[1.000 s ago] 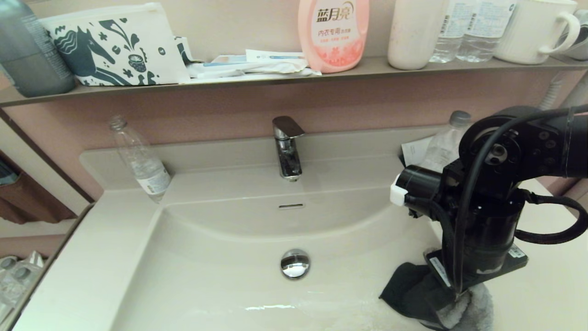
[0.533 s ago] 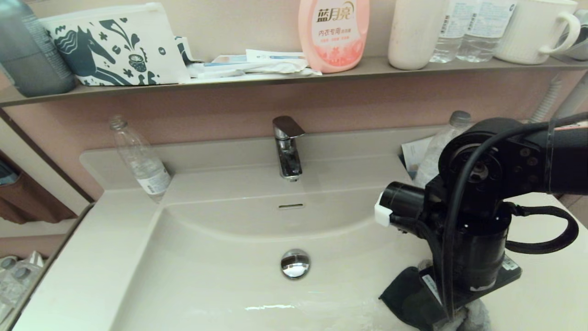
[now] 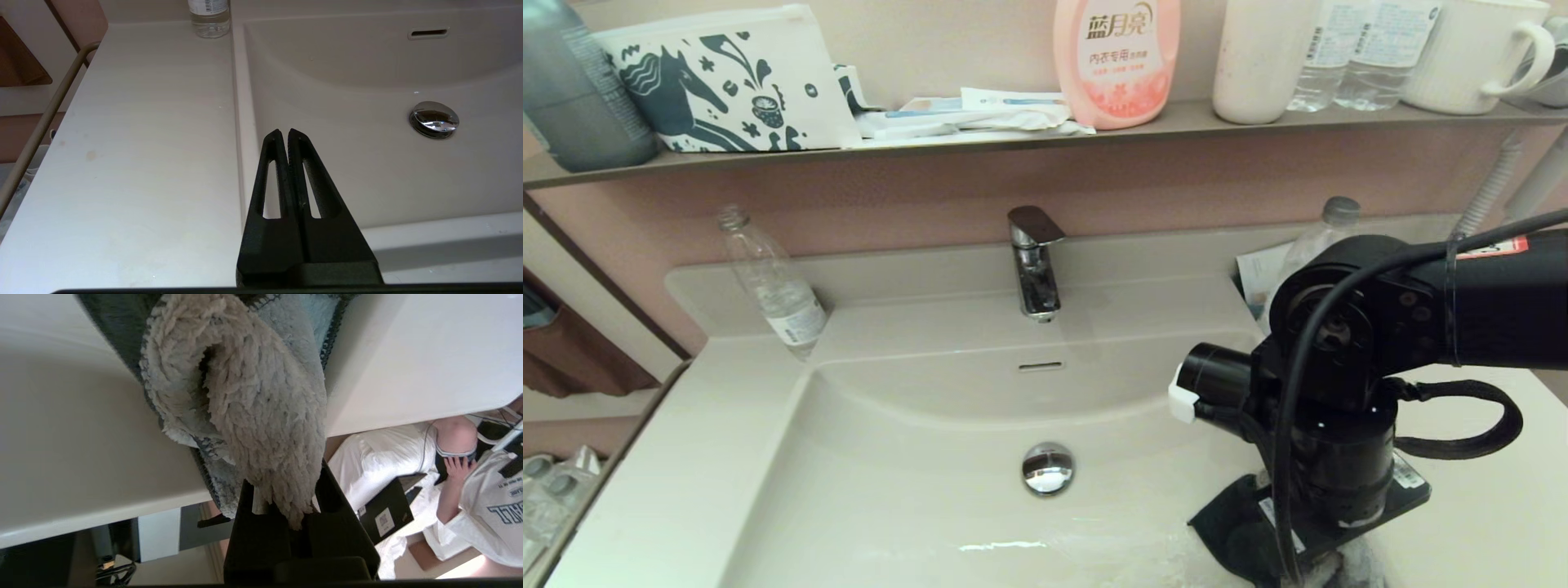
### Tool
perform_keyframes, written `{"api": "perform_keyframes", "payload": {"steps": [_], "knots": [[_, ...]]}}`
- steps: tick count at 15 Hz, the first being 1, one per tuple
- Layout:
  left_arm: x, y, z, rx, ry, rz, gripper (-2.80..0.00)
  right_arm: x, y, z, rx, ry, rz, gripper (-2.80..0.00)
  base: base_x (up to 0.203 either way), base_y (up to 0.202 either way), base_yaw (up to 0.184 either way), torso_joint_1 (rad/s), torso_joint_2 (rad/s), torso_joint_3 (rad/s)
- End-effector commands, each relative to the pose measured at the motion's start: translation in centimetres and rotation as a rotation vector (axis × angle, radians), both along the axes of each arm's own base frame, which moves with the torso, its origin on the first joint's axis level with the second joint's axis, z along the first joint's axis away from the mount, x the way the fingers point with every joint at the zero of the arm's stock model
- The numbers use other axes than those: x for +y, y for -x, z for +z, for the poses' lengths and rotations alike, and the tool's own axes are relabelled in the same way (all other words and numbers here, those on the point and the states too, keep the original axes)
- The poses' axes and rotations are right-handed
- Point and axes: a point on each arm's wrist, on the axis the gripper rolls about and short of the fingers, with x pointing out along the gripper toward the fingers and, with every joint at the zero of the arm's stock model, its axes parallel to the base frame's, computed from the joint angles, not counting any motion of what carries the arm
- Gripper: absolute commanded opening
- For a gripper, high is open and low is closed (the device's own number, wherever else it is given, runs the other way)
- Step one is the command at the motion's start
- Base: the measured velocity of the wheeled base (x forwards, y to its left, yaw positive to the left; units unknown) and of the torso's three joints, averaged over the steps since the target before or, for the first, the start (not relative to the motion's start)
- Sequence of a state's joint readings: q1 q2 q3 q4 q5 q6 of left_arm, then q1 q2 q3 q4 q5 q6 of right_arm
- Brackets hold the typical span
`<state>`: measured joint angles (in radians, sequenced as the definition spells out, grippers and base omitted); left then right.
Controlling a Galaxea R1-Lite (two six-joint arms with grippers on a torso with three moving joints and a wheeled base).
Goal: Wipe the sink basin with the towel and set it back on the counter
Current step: Wipe the sink
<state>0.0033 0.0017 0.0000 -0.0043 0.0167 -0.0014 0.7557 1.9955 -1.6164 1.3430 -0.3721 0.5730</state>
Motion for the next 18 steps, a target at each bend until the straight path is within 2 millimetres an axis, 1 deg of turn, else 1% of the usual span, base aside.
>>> {"api": "perform_keyframes", "payload": {"steps": [1, 6, 8, 13, 18], "knots": [[0.0, 0.0, 0.0, 0.000, 0.000, 0.000, -2.80, -0.2, 0.0, -0.1, 0.004, 0.014, -0.006, -2.80, 0.000, 0.000, 0.000, 0.000, 0.00, 0.000], [0.0, 0.0, 0.0, 0.000, 0.000, 0.000, -2.80, -1.6, -1.3, 0.1, -0.027, 0.048, -0.037, -2.80, 0.000, 0.000, 0.000, 0.000, 0.00, 0.000], [0.0, 0.0, 0.0, 0.001, 0.000, 0.000, -2.80, -1.8, -1.7, 0.1, -0.031, 0.045, -0.041, -2.80, 0.000, 0.000, 0.000, 0.000, 0.00, 0.000], [0.0, 0.0, 0.0, 0.001, 0.000, 0.000, -2.80, -2.1, -3.4, 0.8, -0.075, 0.014, -0.074, -2.80, 0.000, 0.000, 0.000, 0.000, 0.00, 0.000], [0.0, 0.0, 0.0, 0.001, 0.000, 0.000, -2.80, -3.0, -5.3, 1.2, -0.104, -0.001, -0.111, -2.80, 0.000, 0.000, 0.000, 0.000, 0.00, 0.000]]}}
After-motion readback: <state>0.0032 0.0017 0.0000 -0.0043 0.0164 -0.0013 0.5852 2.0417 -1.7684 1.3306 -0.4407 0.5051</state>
